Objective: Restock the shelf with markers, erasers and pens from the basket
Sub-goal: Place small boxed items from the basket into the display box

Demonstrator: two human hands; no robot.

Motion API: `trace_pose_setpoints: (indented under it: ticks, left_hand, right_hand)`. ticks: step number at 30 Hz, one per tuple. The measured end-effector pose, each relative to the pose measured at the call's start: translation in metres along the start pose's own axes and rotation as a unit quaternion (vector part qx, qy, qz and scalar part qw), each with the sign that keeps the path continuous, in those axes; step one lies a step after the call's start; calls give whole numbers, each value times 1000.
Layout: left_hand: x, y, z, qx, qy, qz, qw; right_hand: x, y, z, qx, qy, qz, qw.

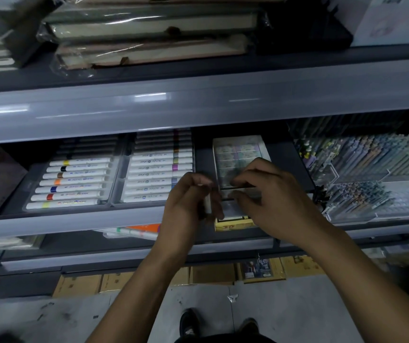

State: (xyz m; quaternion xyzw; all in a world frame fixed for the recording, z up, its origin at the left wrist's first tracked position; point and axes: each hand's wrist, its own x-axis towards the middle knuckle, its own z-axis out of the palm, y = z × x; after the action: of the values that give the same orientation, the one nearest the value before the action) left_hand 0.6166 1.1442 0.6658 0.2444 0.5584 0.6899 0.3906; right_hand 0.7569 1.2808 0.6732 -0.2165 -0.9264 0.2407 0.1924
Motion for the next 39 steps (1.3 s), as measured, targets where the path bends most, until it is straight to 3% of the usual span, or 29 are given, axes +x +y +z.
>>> trace_pose_setpoints:
  ticks: [6,10,14,26,30,33,36,39]
  left_hand:
    - [-6,16,3,-114,-10,-68,991]
    - [-7,20,2,-61,-9,-75,995]
    - [-8,19,5,-13,-1,-53,998]
    - [-9,19,10,24,-15,-53,998]
    - [-4,20,11,35,16,-59,998]
    - [10,17,4,166,47,23,985]
    - [34,16,0,374,92,99,918]
    - [57,20,3,491,81,98,862]
  right_hand:
    - [-6,-8,-2,74,72,1,995]
    - [-8,-15,-5,121,88,3,989]
    - [-14,-25,-10,208,26,-10,978]
    - [-17,-22,-14,193,12,0,981]
    - [-16,-18,-17,191,13,13,981]
    - [-15,-9,-21,176,22,34,984]
    - [-12,2,-27,153,38,51,986]
    - [-6,11,-31,142,45,71,986]
